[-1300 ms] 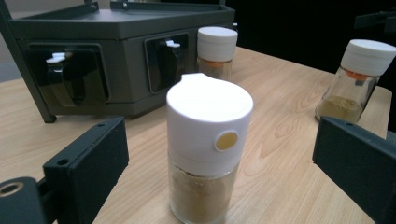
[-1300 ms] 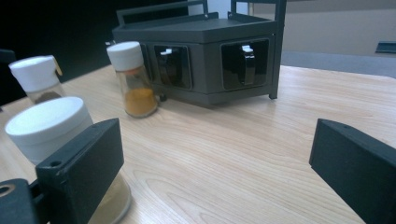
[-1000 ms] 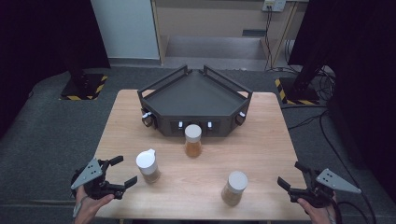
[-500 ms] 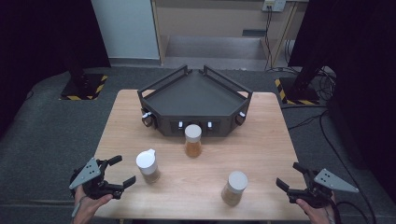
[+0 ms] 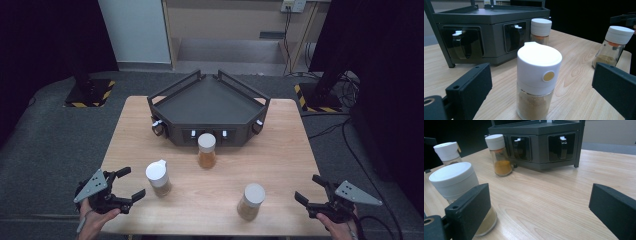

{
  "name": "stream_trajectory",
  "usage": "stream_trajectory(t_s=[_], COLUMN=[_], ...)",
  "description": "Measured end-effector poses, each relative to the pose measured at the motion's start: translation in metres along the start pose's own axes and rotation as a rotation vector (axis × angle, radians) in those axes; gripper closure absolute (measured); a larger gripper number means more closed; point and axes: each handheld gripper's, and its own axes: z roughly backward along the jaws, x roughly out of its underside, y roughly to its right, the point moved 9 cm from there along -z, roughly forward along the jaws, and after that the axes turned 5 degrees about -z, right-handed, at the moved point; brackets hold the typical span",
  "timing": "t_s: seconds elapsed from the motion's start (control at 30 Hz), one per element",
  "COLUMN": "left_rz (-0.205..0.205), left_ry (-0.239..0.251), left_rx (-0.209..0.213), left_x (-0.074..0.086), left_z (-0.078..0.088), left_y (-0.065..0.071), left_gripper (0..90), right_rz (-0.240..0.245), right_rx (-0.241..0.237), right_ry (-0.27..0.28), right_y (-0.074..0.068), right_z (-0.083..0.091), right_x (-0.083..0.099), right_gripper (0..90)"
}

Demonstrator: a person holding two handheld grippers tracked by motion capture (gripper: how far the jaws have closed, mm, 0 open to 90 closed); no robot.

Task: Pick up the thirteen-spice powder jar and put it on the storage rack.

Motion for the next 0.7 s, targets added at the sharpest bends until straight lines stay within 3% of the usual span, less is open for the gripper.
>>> stream_trajectory(t_s=[0.4, 0.53, 0.7], left_rz=[0.010, 0.042, 0.037], left_ry=[-0.011, -0.011, -0.012], left_rx=[0.007, 0.004, -0.001], left_x=[-0.0004, 0.0001, -0.0021], left_z=[-0.0016, -0.0025, 0.0031], left_y=[0.0016, 0.0016, 0.0056], left_gripper=[1.8, 1.8, 1.5], right_rz=[-0.010, -0.008, -0.003], right_rx=[-0.026, -0.027, -0.027], right_ry=[-0.002, -0.005, -0.005], right_y=[0.0010, 0.0004, -0.0004], right_z=[-0.0017, -0.0015, -0.0016], right_x=[0.0009, 0.0006, 0.0001], right_gripper=[4.2, 4.1, 4.0])
